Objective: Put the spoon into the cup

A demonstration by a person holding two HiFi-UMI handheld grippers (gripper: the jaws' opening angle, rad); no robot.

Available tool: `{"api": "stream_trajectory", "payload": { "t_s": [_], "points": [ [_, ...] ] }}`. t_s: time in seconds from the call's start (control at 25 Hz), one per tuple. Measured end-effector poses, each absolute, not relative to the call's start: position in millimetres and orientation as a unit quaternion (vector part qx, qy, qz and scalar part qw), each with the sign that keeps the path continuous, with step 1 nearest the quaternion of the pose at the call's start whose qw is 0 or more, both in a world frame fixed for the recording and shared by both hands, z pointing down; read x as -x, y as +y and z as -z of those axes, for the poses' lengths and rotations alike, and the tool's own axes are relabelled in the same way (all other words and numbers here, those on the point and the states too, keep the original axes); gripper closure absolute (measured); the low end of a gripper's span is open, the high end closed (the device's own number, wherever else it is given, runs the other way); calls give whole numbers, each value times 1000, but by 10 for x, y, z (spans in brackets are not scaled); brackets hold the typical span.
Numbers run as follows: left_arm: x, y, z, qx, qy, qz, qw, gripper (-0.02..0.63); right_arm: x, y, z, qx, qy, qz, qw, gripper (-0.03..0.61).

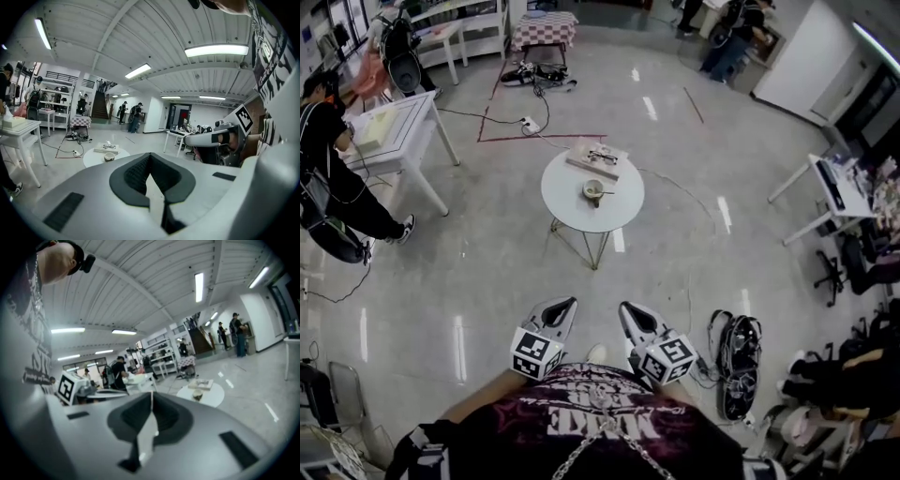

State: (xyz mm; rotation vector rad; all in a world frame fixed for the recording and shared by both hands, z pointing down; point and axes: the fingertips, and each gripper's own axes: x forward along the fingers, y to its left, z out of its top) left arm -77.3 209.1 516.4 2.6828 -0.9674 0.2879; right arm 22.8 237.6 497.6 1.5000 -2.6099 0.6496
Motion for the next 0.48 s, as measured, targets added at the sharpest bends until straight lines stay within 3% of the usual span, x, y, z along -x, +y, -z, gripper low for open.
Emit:
{"api": "stream_trajectory", "payload": {
  "t_s": [0.48],
  "points": [
    [166,1762,-5077,-919,-359,-97,134,588,-861,1998,-4902,-465,-863,-197,26,543]
  ]
}}
